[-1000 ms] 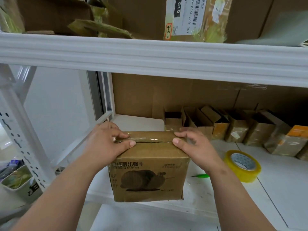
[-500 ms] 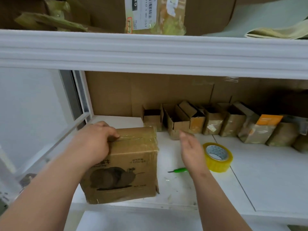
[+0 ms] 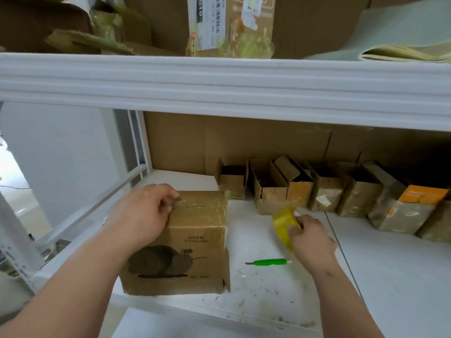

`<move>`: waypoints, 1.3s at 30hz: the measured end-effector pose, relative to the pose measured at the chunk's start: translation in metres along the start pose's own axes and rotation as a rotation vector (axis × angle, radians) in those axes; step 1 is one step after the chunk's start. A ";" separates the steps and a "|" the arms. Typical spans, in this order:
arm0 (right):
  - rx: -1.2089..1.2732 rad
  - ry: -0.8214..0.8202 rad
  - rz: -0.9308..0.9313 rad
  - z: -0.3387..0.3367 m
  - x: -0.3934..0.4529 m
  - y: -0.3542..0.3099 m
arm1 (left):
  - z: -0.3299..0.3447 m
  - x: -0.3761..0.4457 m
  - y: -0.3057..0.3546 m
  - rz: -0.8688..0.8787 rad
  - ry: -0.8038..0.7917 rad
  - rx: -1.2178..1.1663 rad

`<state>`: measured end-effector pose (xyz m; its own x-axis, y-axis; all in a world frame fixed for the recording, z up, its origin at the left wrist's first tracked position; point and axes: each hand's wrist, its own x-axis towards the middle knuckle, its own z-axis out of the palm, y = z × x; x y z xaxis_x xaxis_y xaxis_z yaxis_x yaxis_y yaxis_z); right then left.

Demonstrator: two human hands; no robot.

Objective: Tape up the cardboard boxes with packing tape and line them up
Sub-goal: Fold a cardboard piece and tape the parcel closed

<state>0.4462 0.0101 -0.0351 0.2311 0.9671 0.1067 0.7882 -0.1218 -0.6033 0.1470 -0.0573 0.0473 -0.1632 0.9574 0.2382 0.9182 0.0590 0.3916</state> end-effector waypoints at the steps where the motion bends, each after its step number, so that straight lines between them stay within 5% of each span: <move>1: 0.102 -0.012 -0.084 -0.009 -0.004 -0.011 | -0.002 -0.001 0.000 -0.016 -0.024 -0.026; 5: 0.295 -0.011 -0.410 -0.043 -0.033 -0.063 | -0.020 -0.006 0.001 -0.014 -0.128 -0.147; 10: 0.172 -0.039 -0.701 -0.062 -0.068 -0.120 | -0.045 -0.012 -0.009 -0.048 -0.308 -0.524; 15: 0.035 -0.097 -0.891 -0.053 -0.082 -0.162 | -0.050 -0.015 -0.027 -0.002 -0.277 -0.775; 22: -0.042 -0.169 -0.945 -0.040 -0.085 -0.188 | -0.046 -0.017 -0.044 -0.082 -0.048 -1.199; 31: -0.120 -0.351 -0.819 -0.035 -0.067 -0.187 | -0.041 -0.006 -0.059 -0.184 0.125 -1.024; 39: 0.136 -0.370 -0.835 -0.036 -0.048 -0.181 | -0.035 -0.004 -0.062 -0.265 0.149 -1.067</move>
<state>0.3133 -0.0220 0.0976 -0.5974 0.7421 0.3040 0.5380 0.6520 -0.5343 0.0780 -0.0744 0.0530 -0.4154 0.9029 0.1101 0.0777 -0.0854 0.9933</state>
